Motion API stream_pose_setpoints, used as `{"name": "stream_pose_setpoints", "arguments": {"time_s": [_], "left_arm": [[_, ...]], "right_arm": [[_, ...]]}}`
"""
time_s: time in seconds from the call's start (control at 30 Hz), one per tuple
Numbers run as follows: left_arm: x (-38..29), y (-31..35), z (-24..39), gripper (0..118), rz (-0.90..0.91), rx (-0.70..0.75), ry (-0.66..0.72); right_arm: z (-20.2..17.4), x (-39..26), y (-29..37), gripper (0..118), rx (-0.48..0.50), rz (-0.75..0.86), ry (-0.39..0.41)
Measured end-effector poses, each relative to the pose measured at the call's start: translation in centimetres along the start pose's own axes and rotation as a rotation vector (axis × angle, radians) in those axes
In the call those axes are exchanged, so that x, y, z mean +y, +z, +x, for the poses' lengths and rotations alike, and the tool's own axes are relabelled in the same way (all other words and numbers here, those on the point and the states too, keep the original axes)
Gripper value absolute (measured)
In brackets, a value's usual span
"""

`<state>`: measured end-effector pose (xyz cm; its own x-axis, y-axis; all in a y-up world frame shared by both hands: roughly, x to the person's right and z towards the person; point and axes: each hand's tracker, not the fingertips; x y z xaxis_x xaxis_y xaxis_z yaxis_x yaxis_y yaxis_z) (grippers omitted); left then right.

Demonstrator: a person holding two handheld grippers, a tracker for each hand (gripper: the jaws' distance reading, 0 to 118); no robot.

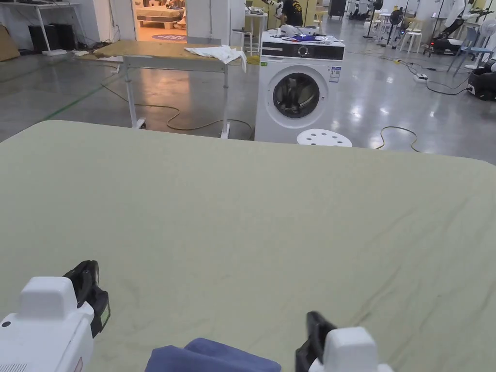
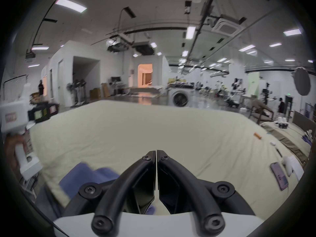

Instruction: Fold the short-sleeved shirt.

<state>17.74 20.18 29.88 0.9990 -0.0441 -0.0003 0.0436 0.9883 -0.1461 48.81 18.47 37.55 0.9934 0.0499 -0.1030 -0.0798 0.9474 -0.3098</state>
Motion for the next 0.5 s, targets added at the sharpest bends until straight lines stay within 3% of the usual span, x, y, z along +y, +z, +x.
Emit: {"name": "stream_pose_setpoints", "arguments": {"time_s": [0.17,0.27,0.33,0.4,0.47,0.5], "left_arm": [[-1.5,0.5,-1.1,8,-0.07,-0.027,0.007],[-2.4,0.6,-1.8,8,-0.148,-0.058,0.033],[-3.0,0.5,-2.3,8,-0.216,-0.105,0.066],[-3.5,0.3,-2.9,10,-0.293,-0.179,0.111],[-3.9,-0.1,-3.6,18,-0.379,-0.273,0.165],[-4.3,-0.5,-4.0,33,-0.42,-0.317,0.206]], "right_arm": [[-4.1,-3.5,-1.7,0,0.131,-0.103,0.051],[-5.4,-6.0,-3.1,0,0.136,-0.176,0.081],[-5.6,-7.5,-3.8,0,0.087,-0.215,0.116],[-5.1,-8.8,-4.4,0,0.087,-0.238,0.086],[-4.8,-9.3,-4.2,0,0.076,-0.227,0.079],[-5.0,-9.2,-4.1,0,0.074,-0.213,0.098]]}}
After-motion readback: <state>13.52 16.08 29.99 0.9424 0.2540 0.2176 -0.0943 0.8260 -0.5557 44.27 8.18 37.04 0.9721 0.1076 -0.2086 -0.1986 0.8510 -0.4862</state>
